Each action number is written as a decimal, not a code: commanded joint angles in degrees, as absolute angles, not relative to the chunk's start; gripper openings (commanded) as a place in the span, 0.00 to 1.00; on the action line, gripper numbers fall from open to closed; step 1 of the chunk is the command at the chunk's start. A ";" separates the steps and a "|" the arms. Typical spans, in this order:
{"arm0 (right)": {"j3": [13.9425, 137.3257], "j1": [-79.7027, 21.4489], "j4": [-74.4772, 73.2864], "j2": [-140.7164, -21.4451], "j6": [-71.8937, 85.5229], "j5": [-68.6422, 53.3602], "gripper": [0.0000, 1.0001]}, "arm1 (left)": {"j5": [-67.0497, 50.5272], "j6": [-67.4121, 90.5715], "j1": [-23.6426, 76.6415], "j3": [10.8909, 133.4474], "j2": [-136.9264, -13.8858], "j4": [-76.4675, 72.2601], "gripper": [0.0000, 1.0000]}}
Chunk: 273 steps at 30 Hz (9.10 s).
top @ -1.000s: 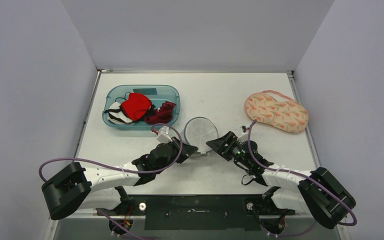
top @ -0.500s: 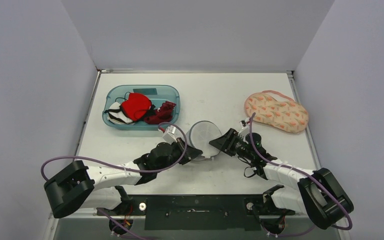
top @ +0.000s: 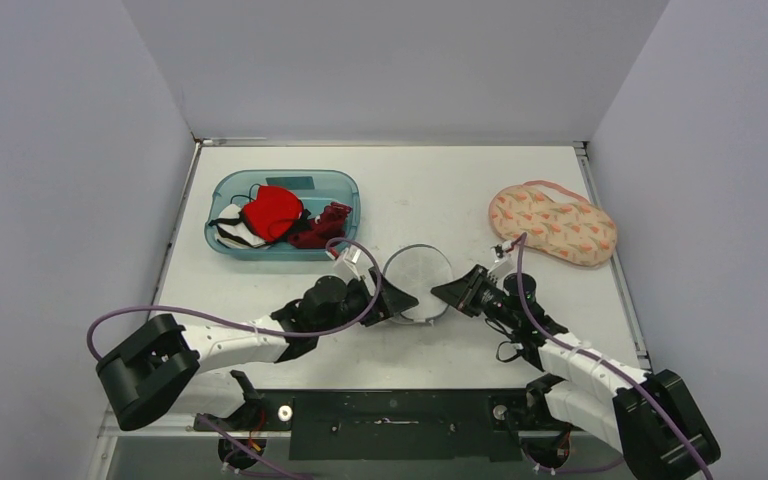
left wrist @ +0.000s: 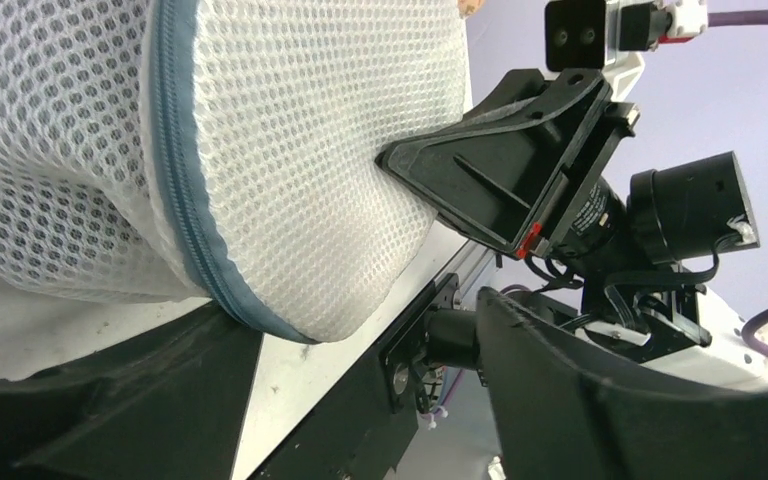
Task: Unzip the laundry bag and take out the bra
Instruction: Unzip the laundry bag at the center of the board.
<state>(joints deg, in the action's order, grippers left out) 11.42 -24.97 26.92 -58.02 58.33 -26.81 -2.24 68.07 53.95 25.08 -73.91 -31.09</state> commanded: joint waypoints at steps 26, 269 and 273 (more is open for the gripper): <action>5.56 -27.52 37.45 -54.05 73.47 -20.52 0.05 | -5.71 72.34 55.30 26.59 -77.73 -36.74 0.52; 15.78 -40.55 16.16 -45.60 41.58 -4.69 0.05 | -3.22 83.77 46.05 31.81 -67.65 -17.17 0.00; 16.49 -40.61 13.59 -45.44 41.56 -1.88 0.05 | -4.02 83.02 46.05 32.05 -68.47 -17.40 0.00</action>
